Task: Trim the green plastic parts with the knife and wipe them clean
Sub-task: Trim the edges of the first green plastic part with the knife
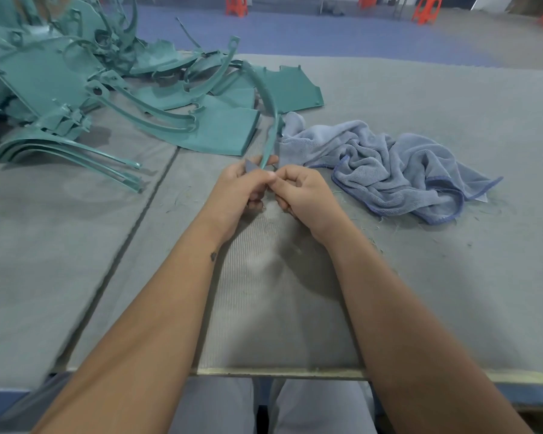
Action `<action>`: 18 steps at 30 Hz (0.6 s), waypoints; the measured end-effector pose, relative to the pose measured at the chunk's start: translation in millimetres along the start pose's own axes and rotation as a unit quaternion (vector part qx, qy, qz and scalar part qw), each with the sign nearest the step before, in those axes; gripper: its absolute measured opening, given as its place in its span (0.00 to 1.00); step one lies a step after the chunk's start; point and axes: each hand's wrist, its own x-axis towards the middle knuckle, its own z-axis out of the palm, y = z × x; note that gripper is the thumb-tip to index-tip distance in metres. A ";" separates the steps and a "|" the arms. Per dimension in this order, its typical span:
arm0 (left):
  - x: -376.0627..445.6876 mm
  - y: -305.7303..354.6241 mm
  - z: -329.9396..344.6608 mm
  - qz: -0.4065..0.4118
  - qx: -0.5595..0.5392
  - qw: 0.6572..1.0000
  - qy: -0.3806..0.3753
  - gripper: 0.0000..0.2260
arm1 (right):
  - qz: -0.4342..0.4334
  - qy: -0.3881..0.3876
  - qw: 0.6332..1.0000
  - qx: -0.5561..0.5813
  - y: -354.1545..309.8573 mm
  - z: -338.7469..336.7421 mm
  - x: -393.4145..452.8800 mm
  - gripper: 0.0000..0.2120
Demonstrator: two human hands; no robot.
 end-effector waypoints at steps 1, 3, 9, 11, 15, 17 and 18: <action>-0.8 -0.3 0.3 0.004 0.010 1.000 -0.009 0.12 | 0.002 -0.002 1.000 0.001 -0.5 -0.1 -0.2 0.11; -2.0 0.2 0.0 0.012 0.014 0.999 -0.027 0.13 | 0.008 -0.003 1.000 0.003 -1.3 -0.8 -0.5 0.13; -2.9 1.5 -1.0 0.012 0.023 0.999 -0.047 0.15 | 0.005 0.015 1.000 -0.014 -1.5 -0.3 -1.3 0.15; -3.1 1.6 0.4 0.013 0.034 0.999 -0.036 0.15 | 0.006 0.026 1.000 -0.013 0.1 -0.3 -0.9 0.15; -2.9 1.1 3.8 0.017 0.043 0.999 -0.014 0.14 | 0.001 0.053 0.999 -0.010 3.1 1.3 0.5 0.16; -2.6 1.4 5.1 0.018 0.038 0.999 -0.005 0.12 | -0.007 0.064 0.998 -0.013 4.7 1.9 1.0 0.17; -2.2 1.3 5.6 0.018 0.036 0.999 -0.001 0.11 | -0.009 0.067 0.998 -0.016 5.3 2.5 1.1 0.18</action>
